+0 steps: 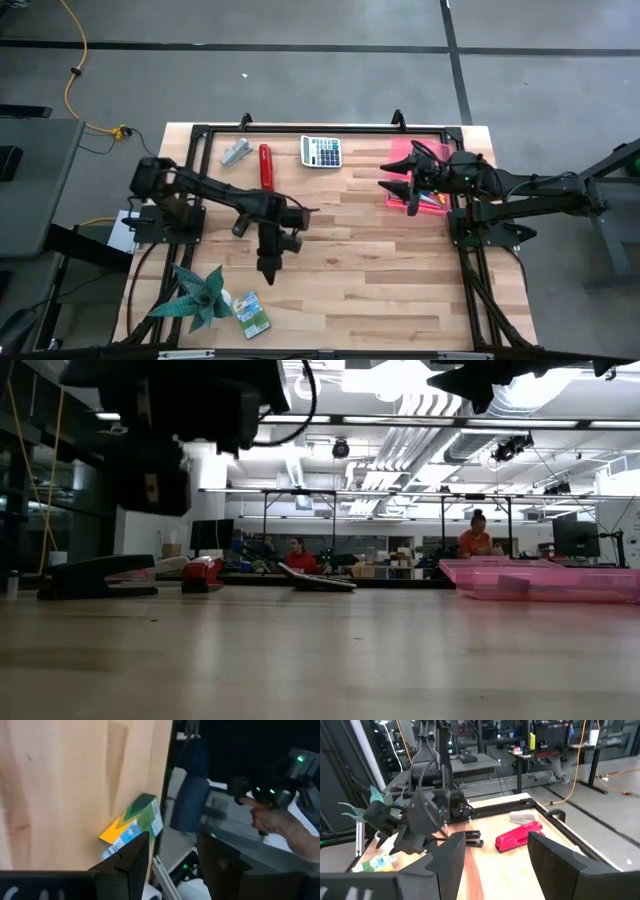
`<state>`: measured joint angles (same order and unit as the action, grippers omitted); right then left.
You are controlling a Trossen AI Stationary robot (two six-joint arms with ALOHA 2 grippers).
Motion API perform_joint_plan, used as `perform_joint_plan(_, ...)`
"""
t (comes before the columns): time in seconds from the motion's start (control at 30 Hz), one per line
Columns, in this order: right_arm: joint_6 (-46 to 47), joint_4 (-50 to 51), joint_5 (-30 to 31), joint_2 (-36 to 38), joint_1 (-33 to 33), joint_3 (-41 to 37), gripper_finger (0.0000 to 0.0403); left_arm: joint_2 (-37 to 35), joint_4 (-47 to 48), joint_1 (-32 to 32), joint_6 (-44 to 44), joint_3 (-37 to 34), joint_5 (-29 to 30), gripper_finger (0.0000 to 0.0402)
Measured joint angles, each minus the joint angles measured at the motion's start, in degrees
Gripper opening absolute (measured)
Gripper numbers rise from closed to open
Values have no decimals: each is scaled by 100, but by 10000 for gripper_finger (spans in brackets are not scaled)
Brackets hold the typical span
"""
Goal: Pack school essentials
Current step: Put the yellow crayon box into the pink supply box
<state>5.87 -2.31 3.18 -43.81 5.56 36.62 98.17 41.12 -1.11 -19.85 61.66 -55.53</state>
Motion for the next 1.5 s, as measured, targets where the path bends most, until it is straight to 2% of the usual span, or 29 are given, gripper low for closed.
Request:
perform_joint_plan(0.2, 162, 152, 0, -2, 2, 0, 207, 440, -21, 40, 4, -1, -115, 152)
perform_joint_plan(0.4, 163, 199, 0, 0, 2, 0, 207, 555, -23, 61, 7, -4, -232, 152)
perform_joint_plan(0.6, 178, 216, 0, 0, 0, 0, 207, 555, -35, 423, 297, -4, 104, 152)
perform_joint_plan(0.87, 171, 211, 0, -4, 2, 0, 207, 904, -151, 1015, 776, -18, 96, 152)
perform_joint_plan(1.07, 179, 166, 1, -4, 2, 0, 207, 1289, -29, 963, 1088, -76, 196, 152)
perform_joint_plan(1.23, 179, 133, 2, -5, 0, 0, 207, 1309, 150, 861, 1413, -76, 970, 152)
perform_joint_plan(1.5, 179, 122, 2, -5, 0, 0, 207, 1309, 566, 1025, 2008, -140, 803, 152)
